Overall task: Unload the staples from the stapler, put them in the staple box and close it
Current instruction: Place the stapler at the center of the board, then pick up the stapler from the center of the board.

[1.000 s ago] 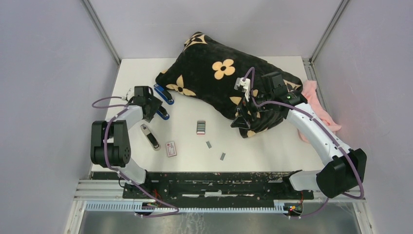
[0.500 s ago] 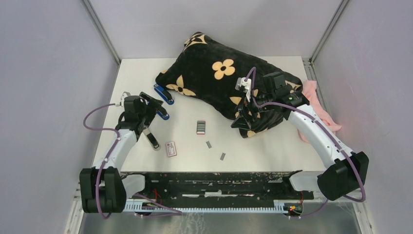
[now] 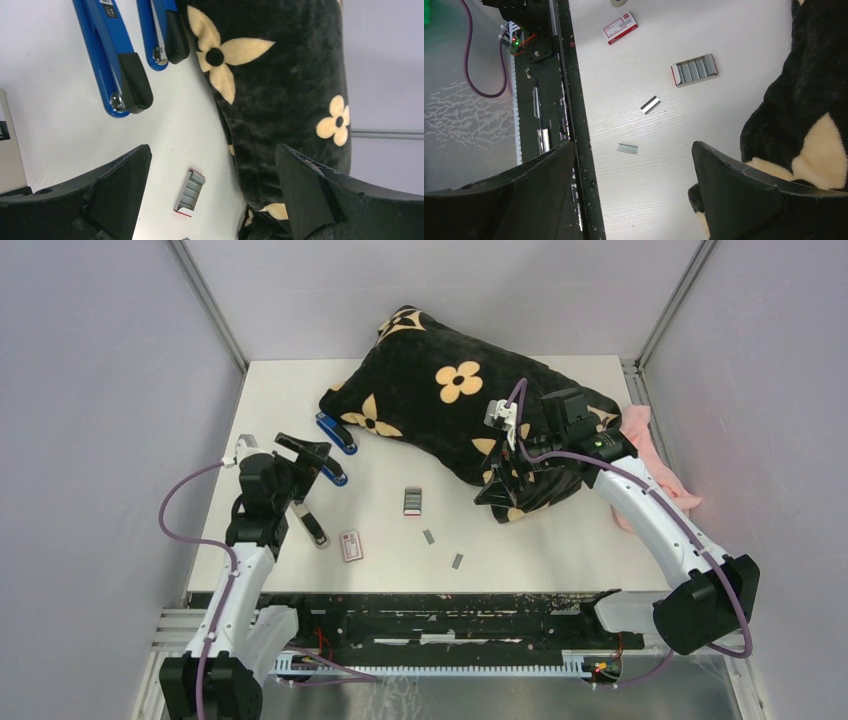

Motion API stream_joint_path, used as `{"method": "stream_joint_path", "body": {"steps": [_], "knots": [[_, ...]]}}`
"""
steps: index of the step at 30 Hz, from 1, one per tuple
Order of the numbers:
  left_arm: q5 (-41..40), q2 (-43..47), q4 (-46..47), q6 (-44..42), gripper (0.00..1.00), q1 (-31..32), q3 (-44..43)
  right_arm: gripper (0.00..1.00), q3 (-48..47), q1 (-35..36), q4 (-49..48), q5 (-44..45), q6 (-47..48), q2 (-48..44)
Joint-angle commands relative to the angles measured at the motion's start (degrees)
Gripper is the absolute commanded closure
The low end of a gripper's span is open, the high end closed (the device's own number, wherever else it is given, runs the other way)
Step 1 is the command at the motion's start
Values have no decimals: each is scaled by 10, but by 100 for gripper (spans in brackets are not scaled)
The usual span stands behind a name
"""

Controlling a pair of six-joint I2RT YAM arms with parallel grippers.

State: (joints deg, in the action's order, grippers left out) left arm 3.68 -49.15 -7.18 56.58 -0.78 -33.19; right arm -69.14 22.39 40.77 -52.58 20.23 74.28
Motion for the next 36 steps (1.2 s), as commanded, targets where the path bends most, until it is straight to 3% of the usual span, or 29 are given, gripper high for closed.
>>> {"method": "stream_joint_path", "body": {"steps": [1, 10, 16, 36], "knots": [[27, 41, 14, -18, 1, -1, -2, 6, 2, -1, -15, -19, -2, -17], [43, 103, -30, -196, 1, -1, -28, 6, 3, -2, -16, -27, -2, -12], [88, 132, -2, -209, 1, -1, -7, 6, 3, -2, -13, -36, 3, -9], [99, 136, 15, -198, 1, -1, 14, 6, 1, -2, -4, -47, 13, -9]]}}
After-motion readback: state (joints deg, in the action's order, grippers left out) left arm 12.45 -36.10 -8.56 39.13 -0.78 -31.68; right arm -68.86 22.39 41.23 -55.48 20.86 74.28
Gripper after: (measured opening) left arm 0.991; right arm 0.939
